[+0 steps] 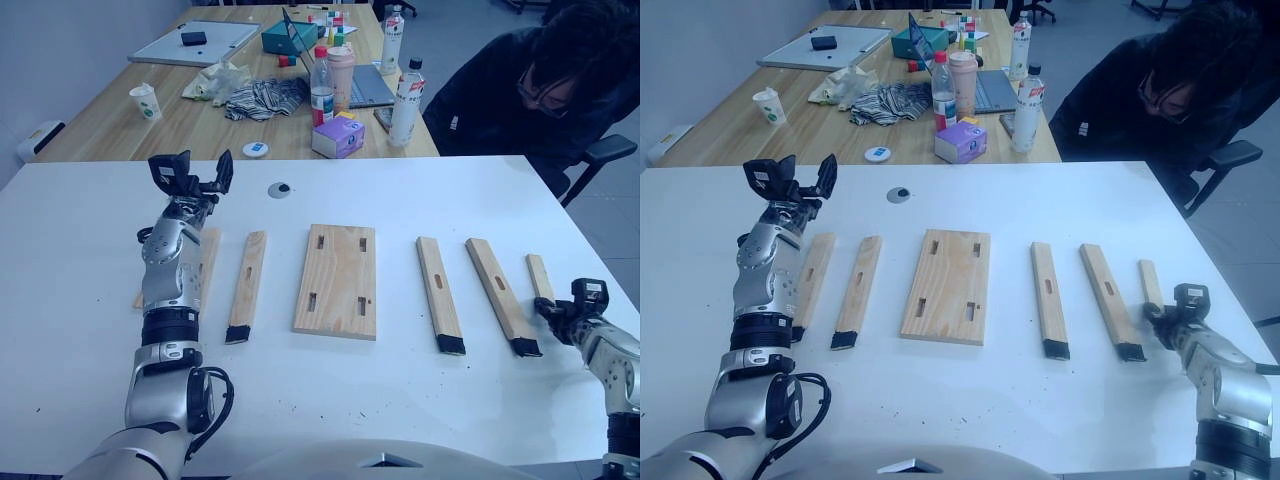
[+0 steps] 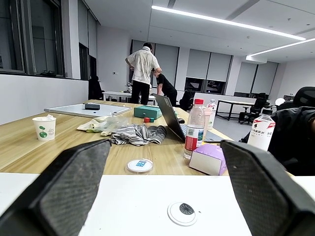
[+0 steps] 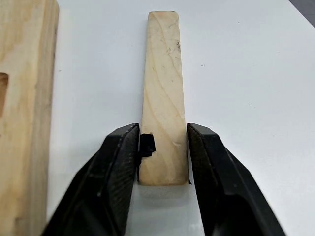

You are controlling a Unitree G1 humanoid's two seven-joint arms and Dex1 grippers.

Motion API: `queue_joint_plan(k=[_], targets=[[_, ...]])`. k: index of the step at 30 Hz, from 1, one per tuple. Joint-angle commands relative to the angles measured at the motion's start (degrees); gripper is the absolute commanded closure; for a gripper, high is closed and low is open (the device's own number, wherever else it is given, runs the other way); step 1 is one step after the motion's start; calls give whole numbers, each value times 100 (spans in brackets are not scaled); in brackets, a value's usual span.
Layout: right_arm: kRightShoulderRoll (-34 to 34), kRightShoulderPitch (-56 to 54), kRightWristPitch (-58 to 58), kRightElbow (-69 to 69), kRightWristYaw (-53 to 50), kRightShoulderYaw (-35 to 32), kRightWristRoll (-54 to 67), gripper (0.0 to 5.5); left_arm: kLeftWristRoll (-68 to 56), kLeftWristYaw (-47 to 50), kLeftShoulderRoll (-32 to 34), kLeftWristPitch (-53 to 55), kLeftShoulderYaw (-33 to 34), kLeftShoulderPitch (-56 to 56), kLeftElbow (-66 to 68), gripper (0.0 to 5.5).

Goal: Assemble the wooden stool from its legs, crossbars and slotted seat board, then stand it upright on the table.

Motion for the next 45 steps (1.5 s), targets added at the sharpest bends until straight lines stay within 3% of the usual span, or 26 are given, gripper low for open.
queue_joint_plan(k=[1,4,6,10,14,17,20,25,33,45], targets=[[13,234,183,69,17,242,-172,418,38,-22,31,71,-49,-28,16,138],[100,59,-74,103,-187,53,-215,418,33,-25,45,80,-45,-34,24,138],[259,-474,-1020,123,-592,-439,-147,418,-40,-135,86,251,-61,-69,13,138],[387,-1674,-1951,-703,-498,-881,691,418,-601,-615,216,1222,-39,-294,-392,138],[342,-2127,-2543,-1372,61,-31,612,418,-1922,-738,195,3331,-12,-578,-1541,138],[472,-2062,-3045,-1815,237,1047,-63,418,-3518,-106,-168,4790,337,-920,-2307,138],[697,-1971,-3433,-1954,333,1961,-621,419,-4844,698,-567,5547,643,-1152,-2565,138],[1085,-2085,-3573,-1872,311,2719,-1057,419,-5366,1516,-1075,5863,361,-943,-2844,138],[1185,-2118,-3498,-1893,437,2952,-1216,419,-5881,1906,-1293,5924,161,-860,-3013,138],[1309,-1917,-3405,-2212,695,3271,-1098,419,-5558,1794,-1164,5655,-13,-981,-2680,138]])
